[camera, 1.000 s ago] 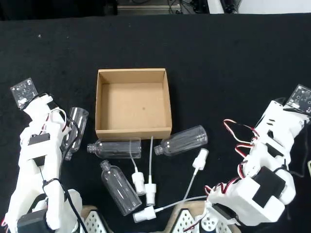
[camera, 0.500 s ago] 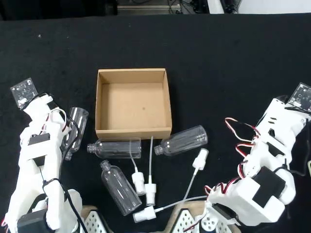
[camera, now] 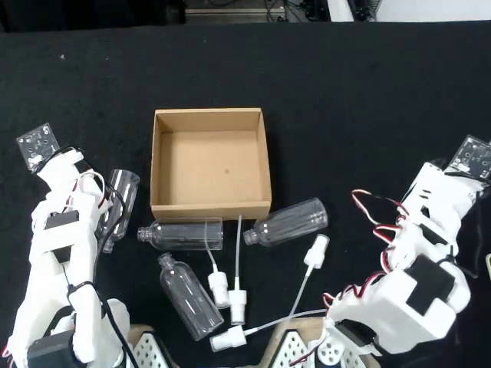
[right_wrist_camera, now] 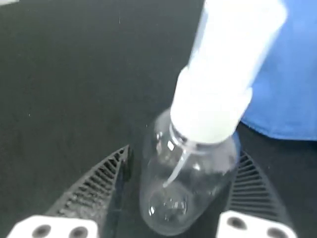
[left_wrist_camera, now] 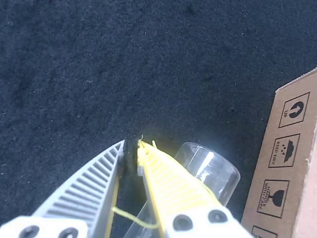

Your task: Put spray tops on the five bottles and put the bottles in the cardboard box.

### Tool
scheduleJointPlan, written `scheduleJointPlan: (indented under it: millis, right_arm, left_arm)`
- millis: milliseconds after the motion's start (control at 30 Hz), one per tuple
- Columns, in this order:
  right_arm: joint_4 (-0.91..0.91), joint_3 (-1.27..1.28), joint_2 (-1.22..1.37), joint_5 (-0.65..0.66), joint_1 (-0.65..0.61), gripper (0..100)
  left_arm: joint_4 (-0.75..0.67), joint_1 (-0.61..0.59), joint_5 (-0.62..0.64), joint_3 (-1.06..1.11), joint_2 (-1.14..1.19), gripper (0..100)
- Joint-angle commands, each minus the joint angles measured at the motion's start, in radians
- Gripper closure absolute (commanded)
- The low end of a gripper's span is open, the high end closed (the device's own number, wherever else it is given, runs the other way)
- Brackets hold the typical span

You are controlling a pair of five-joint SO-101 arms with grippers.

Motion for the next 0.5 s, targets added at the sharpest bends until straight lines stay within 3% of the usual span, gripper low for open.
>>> scheduleJointPlan:
  millis: [0, 467]
  right_arm:
    - [-0.034, -0.054, -0.012, -0.002, 0.009, 79.4]
    - [-0.081, -0.053, -0.024, 0.006, 0.017, 79.9]
  left_arm:
    - [-0.018, 0.008, 0.002, -0.004, -0.008, 97]
    - [-0.018, 0.008, 0.002, -0.004, -0.008, 97]
